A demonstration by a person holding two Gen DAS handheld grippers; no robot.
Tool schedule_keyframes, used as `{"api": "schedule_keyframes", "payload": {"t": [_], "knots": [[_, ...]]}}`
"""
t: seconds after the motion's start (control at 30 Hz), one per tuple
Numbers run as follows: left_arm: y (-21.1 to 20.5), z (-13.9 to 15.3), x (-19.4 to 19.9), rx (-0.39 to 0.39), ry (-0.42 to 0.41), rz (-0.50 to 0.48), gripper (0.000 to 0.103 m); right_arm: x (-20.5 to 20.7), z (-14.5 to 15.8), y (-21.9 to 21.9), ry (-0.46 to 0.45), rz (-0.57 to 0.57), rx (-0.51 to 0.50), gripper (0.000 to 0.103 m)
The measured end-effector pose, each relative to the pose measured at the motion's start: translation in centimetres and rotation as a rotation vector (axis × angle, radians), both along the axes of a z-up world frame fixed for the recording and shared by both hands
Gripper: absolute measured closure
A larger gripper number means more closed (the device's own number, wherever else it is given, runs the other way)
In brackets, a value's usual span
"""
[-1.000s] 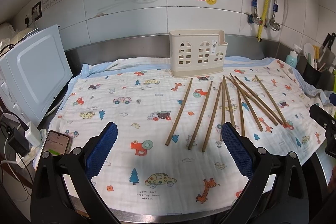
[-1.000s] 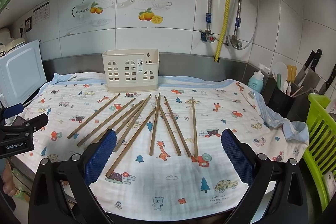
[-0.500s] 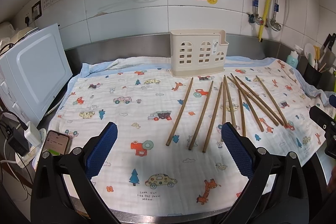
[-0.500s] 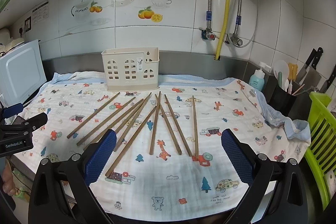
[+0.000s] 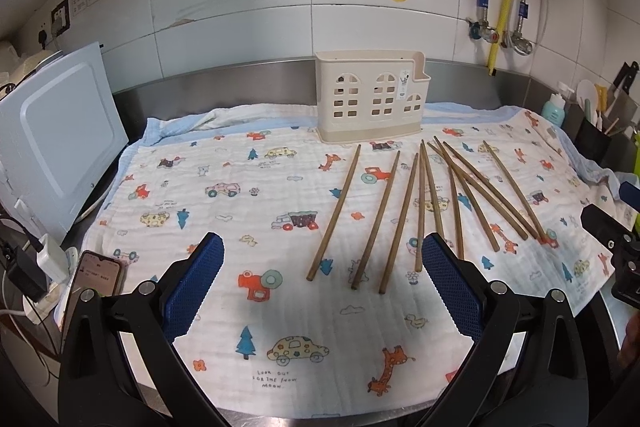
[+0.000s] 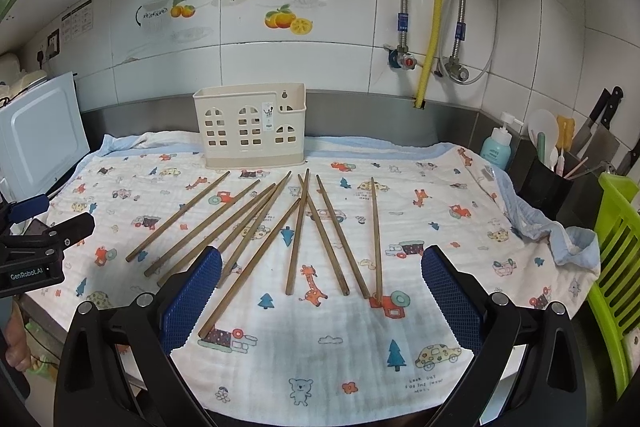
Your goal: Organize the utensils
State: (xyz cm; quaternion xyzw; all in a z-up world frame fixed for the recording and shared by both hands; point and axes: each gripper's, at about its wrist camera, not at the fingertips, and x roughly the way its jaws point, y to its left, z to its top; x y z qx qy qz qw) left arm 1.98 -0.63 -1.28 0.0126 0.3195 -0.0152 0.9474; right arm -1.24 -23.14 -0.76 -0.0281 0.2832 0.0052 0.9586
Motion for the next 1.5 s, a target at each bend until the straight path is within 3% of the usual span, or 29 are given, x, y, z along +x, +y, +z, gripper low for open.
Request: {"api": "schedule_keyframes", "payload": {"t": [0.43, 1.03, 1.4, 1.5], "knots": [[0.0, -0.8, 1.6, 0.011, 0.023, -0.01, 0.005, 1.6, -1.2, -0.8, 0.035, 0.017, 0.011, 0.006], [1.1, -4.2, 5.6, -0.014, 0.099, 0.002, 0.007, 5.2, -5.5, -3.9, 0.12, 0.021, 0.058, 0.008], [1.7, -5.6, 8.2, -0.03, 0.133, 0.0, 0.007, 8.2, -7.8, -6.3, 0.186, -0.038, 0.098, 0.026], [1.9, -6.2, 9.0, -0.051, 0.157, -0.013, 0.018, 8.8, -8.4, -6.9, 0.2, -0.06, 0.1, 0.032]]}}
